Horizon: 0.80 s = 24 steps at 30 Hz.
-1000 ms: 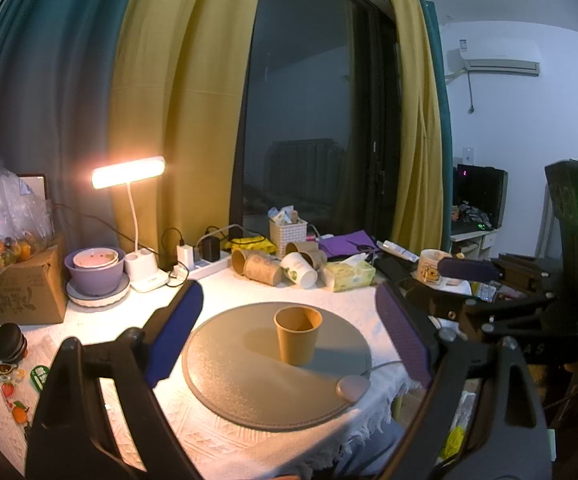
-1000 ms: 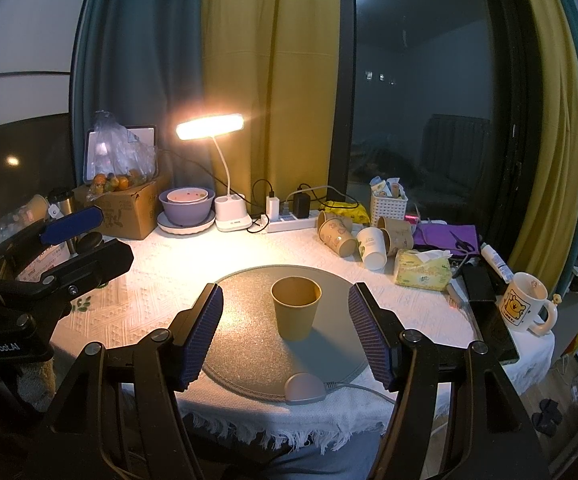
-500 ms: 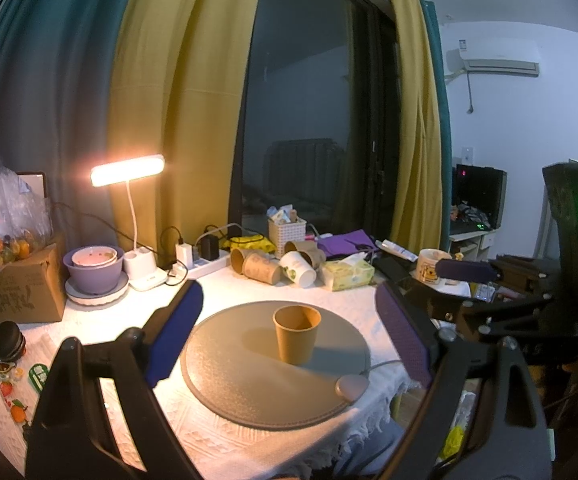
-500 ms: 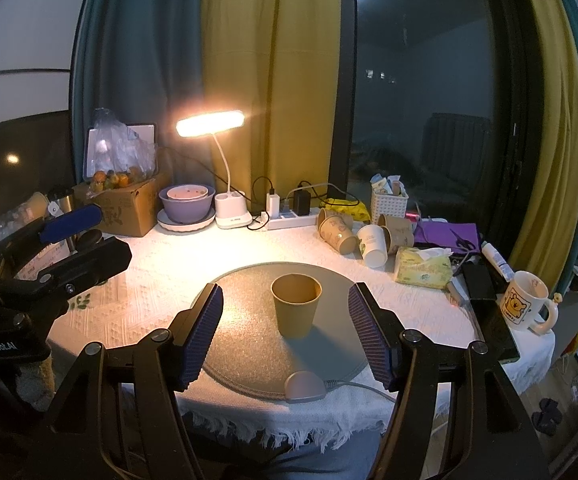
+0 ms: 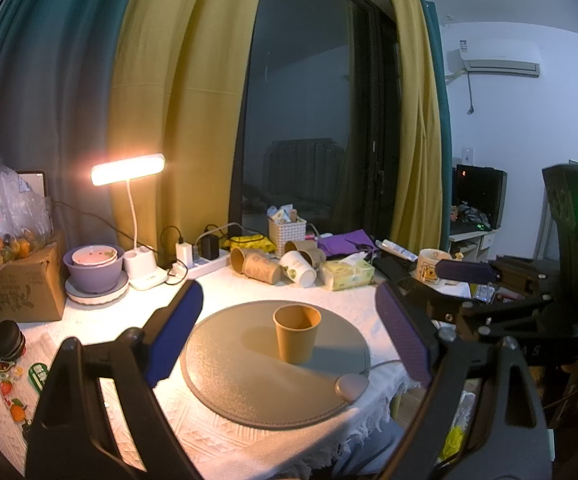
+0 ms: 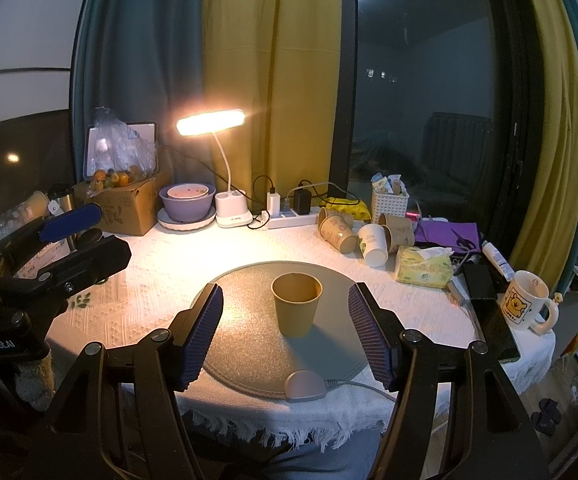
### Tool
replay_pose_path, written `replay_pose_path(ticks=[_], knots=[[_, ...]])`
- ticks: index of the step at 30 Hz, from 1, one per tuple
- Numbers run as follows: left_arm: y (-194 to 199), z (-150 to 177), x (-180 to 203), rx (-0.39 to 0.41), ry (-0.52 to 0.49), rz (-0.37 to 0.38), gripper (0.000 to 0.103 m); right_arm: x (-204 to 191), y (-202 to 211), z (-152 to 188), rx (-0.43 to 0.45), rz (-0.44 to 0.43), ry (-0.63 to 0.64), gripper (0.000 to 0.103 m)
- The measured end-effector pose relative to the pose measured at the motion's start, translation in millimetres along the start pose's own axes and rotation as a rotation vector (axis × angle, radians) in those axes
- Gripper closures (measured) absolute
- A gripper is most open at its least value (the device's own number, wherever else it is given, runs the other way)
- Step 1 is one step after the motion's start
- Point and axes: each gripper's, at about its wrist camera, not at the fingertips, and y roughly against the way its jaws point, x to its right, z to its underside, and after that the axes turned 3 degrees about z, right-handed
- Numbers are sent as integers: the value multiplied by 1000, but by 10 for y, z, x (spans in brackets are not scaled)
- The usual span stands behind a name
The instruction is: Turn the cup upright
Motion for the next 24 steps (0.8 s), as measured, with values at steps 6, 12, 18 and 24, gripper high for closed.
replay_pose_path(ticks=[6, 12, 18, 24], knots=[[-7, 0, -3, 0, 0, 0, 14, -1, 2, 14, 0, 0, 0, 35], [-4, -2, -2, 0, 1, 0, 14, 2, 2, 13, -1, -1, 0, 35], [-4, -4, -4, -1, 1, 0, 14, 0, 8, 14, -1, 0, 1, 35], [-2, -3, 2, 1, 5, -3, 14, -2, 2, 7, -2, -1, 1, 35]])
